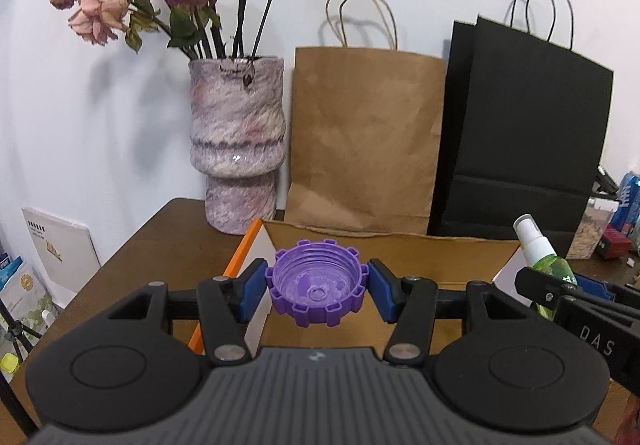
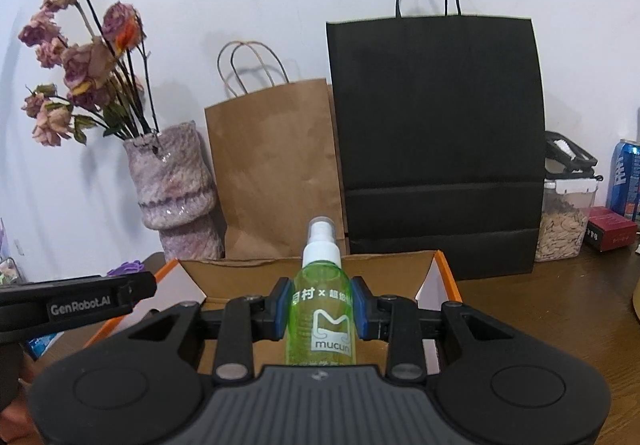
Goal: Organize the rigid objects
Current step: 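Open both tools to drop the cap and bottle into the box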
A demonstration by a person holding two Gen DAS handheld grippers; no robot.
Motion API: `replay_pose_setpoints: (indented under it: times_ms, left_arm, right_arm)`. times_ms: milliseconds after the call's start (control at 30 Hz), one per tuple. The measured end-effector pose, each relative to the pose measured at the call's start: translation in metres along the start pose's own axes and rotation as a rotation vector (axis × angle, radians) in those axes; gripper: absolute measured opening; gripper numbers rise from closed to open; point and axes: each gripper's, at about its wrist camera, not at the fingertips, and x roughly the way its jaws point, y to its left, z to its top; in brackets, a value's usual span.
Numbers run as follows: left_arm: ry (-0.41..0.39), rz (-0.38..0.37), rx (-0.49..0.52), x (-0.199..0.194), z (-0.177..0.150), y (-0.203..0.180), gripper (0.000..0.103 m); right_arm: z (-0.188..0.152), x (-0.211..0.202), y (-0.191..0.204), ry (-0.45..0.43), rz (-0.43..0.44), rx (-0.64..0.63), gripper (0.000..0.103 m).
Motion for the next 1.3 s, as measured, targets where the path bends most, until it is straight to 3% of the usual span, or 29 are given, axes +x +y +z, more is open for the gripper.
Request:
replay_pose_setpoints:
  times_ms: [233,267,300,367,400,433,900,1300]
  left_arm:
    - [0.036,0.010,0.014,0.009,-0.005,-0.001,0.056]
    - [0.041,0.016,0.017,0.009,-0.004,-0.002,0.061]
    - [0.045,0.023,0.023,0.009,-0.004,-0.003,0.074]
    - [0.035,0.030,0.029,0.007,-0.005,-0.004,0.093]
    - [0.031,0.036,0.028,0.006,-0.004,-0.004,0.103]
    - [0.026,0.044,0.029,0.005,-0.004,-0.004,0.103]
    - [0.016,0.058,0.036,-0.002,-0.001,-0.004,0.103]
    - [-0.053,-0.004,-0.019,-0.043,0.001,0.006,0.103]
  right_arm:
    - [-0.004,0.010,0.002,0.036,-0.003,-0.024,0.031]
    - [-0.005,0.011,0.003,0.054,-0.007,-0.033,0.031]
    - [-0.005,0.013,0.004,0.076,-0.016,-0.046,0.032]
    - [-0.006,0.016,0.006,0.111,-0.048,-0.075,0.064]
    - [-0.006,0.017,0.005,0.118,-0.066,-0.082,0.098]
    - [-0.006,0.016,0.005,0.112,-0.077,-0.085,0.102]
    - [-0.003,0.009,0.001,0.094,-0.103,-0.080,0.103]
    - [-0.001,-0.029,0.002,0.052,-0.096,-0.084,0.103]
